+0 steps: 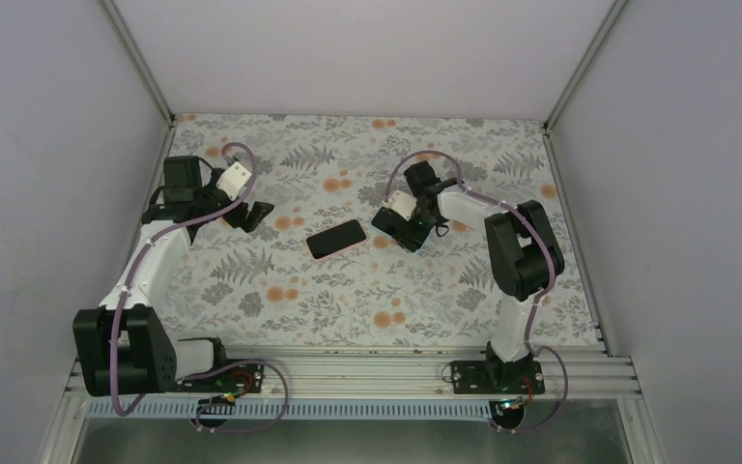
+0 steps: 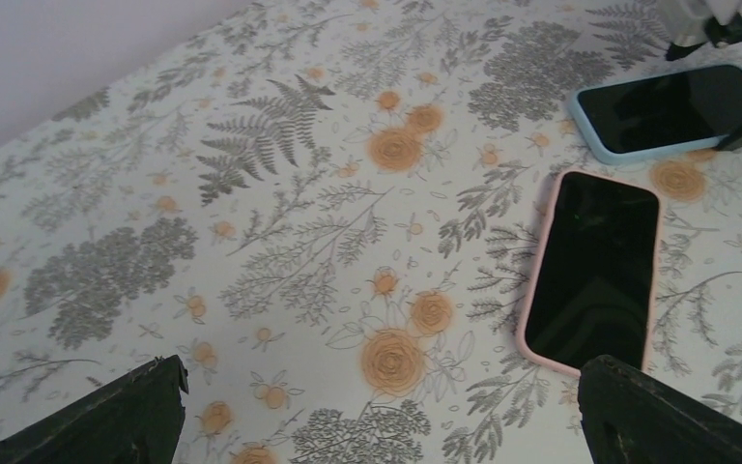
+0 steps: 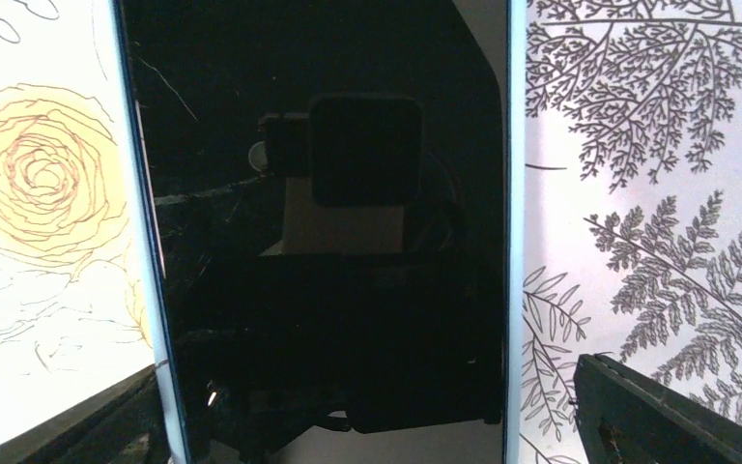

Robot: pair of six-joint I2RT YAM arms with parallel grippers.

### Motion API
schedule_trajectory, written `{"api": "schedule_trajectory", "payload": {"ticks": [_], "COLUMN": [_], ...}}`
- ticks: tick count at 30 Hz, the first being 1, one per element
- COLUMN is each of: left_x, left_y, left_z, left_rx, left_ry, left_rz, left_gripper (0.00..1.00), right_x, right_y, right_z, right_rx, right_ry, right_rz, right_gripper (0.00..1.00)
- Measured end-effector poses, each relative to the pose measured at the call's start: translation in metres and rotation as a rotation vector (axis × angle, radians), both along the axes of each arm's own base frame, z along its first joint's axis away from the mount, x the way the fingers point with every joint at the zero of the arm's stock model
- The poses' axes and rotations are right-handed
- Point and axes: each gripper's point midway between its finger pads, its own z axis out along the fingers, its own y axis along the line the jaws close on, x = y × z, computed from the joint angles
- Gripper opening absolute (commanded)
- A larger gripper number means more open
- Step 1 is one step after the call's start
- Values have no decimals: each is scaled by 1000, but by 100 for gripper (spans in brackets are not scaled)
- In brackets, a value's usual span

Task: Take the phone out of the phone case
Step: Pick up the phone at the center of the board.

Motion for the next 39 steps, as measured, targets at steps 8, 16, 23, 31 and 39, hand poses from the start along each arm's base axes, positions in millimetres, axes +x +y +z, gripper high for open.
{"api": "schedule_trajectory", "payload": {"ticks": [8,16,23,31,39], "left_x": [-2,6,11,32,46], "left_y": [-12,-28,-42,-63,-86], "left_z": [-6,3,12,10,-22], "left_rx": [-26,-99,-144,-203,-287], "left_ry": [68,146,192,295,561], "left_rz": [-100,-219,-281,-316,-346], "left_gripper": [100,100,100,100,100], "right_x": [-8,-16,-14,-26,-27], "right_y": [3,9,9,19,92], "right_z": [-6,-8,-4,26,118], "right_rx": [12,37,29,-7,87], "right_ry": [60,95,79,20,-211], "right_rz": [57,98,111,132,254], "right_gripper": [98,70,62,62,62]}}
